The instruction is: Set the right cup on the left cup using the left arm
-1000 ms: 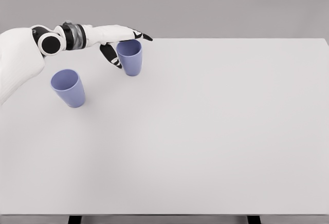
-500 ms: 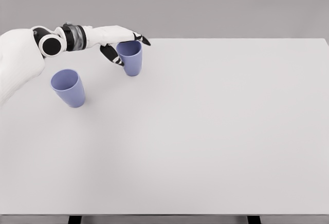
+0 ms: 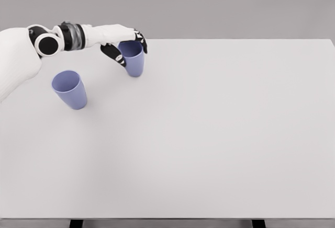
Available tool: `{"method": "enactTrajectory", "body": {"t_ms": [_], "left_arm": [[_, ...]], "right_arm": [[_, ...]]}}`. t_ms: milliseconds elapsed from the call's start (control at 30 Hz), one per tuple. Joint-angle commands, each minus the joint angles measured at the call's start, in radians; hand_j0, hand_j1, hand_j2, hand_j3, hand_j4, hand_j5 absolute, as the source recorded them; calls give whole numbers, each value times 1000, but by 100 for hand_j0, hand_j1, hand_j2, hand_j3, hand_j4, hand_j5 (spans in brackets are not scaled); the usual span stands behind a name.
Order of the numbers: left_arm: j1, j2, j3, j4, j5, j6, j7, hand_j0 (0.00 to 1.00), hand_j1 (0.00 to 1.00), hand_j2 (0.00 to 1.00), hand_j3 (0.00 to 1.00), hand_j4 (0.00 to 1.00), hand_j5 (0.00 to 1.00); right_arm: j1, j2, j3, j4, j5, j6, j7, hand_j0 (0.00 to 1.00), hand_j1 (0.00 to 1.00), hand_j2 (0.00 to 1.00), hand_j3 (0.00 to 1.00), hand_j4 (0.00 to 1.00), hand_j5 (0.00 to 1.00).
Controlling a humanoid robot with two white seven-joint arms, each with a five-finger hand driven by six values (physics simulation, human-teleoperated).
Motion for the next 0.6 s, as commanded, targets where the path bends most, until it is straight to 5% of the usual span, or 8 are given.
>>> {"method": "enactTrajectory", "body": {"t_ms": [0, 567], "left_arm": [[0, 42, 10, -61, 19, 2, -17, 56, 56, 56, 56, 56, 56], [-49, 355, -8, -426, 127, 2, -22, 56, 56, 56, 56, 56, 56]], "right_arm": [[0, 0, 0, 0, 1, -1, 0, 100, 100, 100, 100, 100, 100], [0, 0, 0, 0, 1, -1, 0, 100, 100, 100, 100, 100, 100]]}}
